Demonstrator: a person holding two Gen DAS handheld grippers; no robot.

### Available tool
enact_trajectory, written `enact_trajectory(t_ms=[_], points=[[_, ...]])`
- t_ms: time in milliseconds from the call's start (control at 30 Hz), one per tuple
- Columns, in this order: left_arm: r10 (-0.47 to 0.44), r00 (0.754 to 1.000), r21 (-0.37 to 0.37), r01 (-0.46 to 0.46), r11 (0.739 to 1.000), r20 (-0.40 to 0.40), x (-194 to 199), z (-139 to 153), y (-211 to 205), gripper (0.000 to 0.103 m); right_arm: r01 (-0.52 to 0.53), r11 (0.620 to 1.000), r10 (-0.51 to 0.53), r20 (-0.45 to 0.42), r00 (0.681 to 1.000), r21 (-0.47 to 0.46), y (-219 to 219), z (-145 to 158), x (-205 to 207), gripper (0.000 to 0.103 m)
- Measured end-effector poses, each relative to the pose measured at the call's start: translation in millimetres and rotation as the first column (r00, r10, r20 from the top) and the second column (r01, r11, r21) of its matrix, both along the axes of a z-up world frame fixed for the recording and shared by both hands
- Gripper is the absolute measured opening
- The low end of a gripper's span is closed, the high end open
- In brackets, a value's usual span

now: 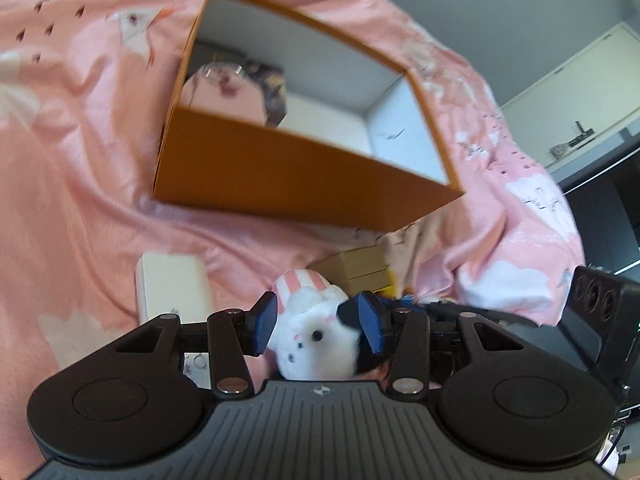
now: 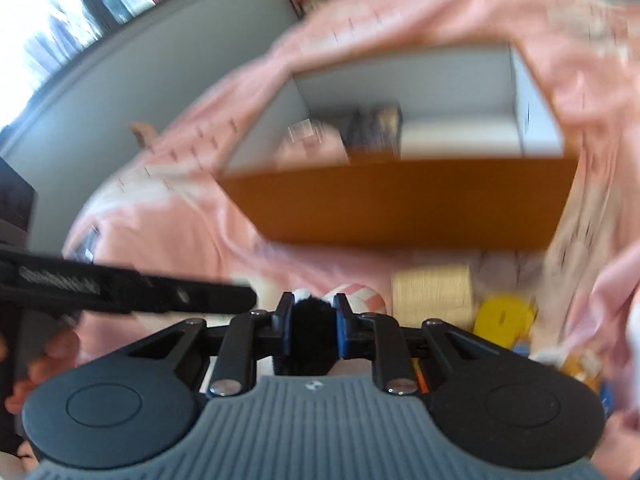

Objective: Organize objects
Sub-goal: 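Grasp the white bunny plush with striped hat with the left gripper while the right approaches the sailor bear, then grasp the sailor-suit bear plush with the right gripper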

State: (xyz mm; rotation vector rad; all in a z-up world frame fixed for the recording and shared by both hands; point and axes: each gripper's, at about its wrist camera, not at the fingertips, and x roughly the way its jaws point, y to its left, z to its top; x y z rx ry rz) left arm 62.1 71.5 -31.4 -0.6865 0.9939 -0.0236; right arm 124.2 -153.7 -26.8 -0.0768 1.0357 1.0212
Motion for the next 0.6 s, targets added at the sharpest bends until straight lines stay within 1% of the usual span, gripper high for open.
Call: enact_trajectory(t_ms=[33, 100, 167, 200, 300, 333, 400, 433, 533, 600], points=[[0.002, 1.000, -0.010, -0.003, 1.000, -0.011, 0, -5, 0, 0.051, 0.003, 1.000, -0.003, -0.029, 1.000, -0.011, 0, -8, 1, 0.021], [0.001, 0.999, -0.026, -0.002, 1.000, -0.032, 3, -11, 0, 0.051, 0.010, 1.000, -0.012, -0.061, 0.998, -0.025, -2, -13, 4, 0.022], [-0.009, 0.999, -0.030, 0.008, 1.000, -0.043, 6, -14, -2, 0.051, 0.007, 0.999, -0.011, -0.073, 0.997, -0.045, -3, -13, 4, 0.022], [-0.014, 0.999, -0.027, 0.013, 1.000, -0.047, 7, -14, -4, 0.051, 0.006, 0.998, -0.011, -0.076, 0.997, -0.058, -4, -13, 4, 0.025], [-0.023, 0.998, -0.025, 0.022, 0.999, -0.060, 9, -15, -8, 0.055, -0.021, 0.996, 0.013, -0.094, 0.995, -0.089, -5, -16, -2, 0.029], [-0.030, 0.997, -0.027, 0.028, 0.999, -0.065, 9, -15, -9, 0.056, -0.026, 0.995, 0.017, -0.093, 0.996, -0.097, -6, -15, -3, 0.030], [-0.051, 0.996, -0.033, 0.049, 0.998, -0.075, 11, -15, -13, 0.057, -0.030, 0.994, 0.022, -0.080, 0.997, -0.108, -8, -12, -5, 0.041], [-0.061, 0.995, -0.036, 0.058, 0.998, -0.079, 12, -15, -16, 0.059, -0.028, 0.993, 0.020, -0.073, 0.997, -0.113, -9, -11, -5, 0.043], [-0.097, 0.992, -0.030, 0.095, 0.995, -0.086, 18, -14, -28, 0.063, -0.028, 0.990, 0.023, -0.037, 0.999, -0.140, -17, -4, -5, 0.044], [-0.113, 0.988, 0.005, 0.114, 0.993, -0.105, 23, -11, -37, 0.064, -0.037, 0.985, 0.034, -0.023, 0.999, -0.168, -22, 2, -2, 0.045]])
